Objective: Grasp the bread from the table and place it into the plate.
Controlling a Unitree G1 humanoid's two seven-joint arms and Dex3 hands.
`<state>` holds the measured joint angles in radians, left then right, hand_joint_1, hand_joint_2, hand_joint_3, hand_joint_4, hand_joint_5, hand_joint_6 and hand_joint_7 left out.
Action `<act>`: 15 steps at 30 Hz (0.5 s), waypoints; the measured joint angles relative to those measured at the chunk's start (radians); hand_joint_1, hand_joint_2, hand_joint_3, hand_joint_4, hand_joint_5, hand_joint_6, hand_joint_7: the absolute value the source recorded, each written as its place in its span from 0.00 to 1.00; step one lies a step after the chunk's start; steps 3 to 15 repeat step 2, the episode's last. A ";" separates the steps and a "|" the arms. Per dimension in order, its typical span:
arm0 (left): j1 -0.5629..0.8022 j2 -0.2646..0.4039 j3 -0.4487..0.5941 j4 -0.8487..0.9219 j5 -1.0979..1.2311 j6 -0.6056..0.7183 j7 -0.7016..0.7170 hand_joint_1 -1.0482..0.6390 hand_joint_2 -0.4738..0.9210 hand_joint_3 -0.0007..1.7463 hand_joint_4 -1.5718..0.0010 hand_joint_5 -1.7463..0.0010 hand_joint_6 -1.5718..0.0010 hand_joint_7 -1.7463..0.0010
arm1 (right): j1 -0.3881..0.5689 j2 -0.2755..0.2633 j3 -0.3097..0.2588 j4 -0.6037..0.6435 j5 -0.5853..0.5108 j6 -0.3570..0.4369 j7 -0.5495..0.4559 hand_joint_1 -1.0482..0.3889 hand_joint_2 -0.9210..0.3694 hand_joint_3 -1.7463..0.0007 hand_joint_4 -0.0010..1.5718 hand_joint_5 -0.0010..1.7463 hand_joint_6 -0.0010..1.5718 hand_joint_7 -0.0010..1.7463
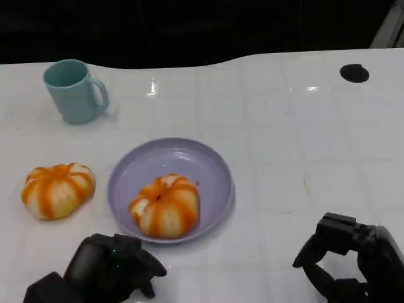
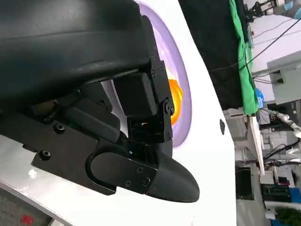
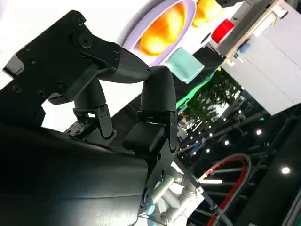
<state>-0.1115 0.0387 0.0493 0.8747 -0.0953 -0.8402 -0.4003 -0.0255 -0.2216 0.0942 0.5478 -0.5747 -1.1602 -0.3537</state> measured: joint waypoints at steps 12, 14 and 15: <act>0.001 0.002 0.000 0.000 0.001 -0.001 0.000 0.00 1.00 0.09 0.21 0.36 0.10 0.72 | 0.000 0.000 0.000 0.000 0.000 0.000 -0.001 0.49 0.38 0.29 0.53 0.89 0.54 0.75; 0.001 0.002 0.000 0.000 0.001 -0.001 0.000 0.00 1.00 0.09 0.21 0.36 0.10 0.72 | 0.000 0.000 0.000 0.000 0.000 0.000 -0.001 0.49 0.38 0.29 0.53 0.89 0.54 0.75; 0.001 0.002 0.000 0.000 0.001 -0.001 0.000 0.00 1.00 0.09 0.21 0.36 0.10 0.72 | 0.000 0.000 0.000 0.000 0.000 0.000 -0.001 0.49 0.38 0.29 0.53 0.89 0.54 0.75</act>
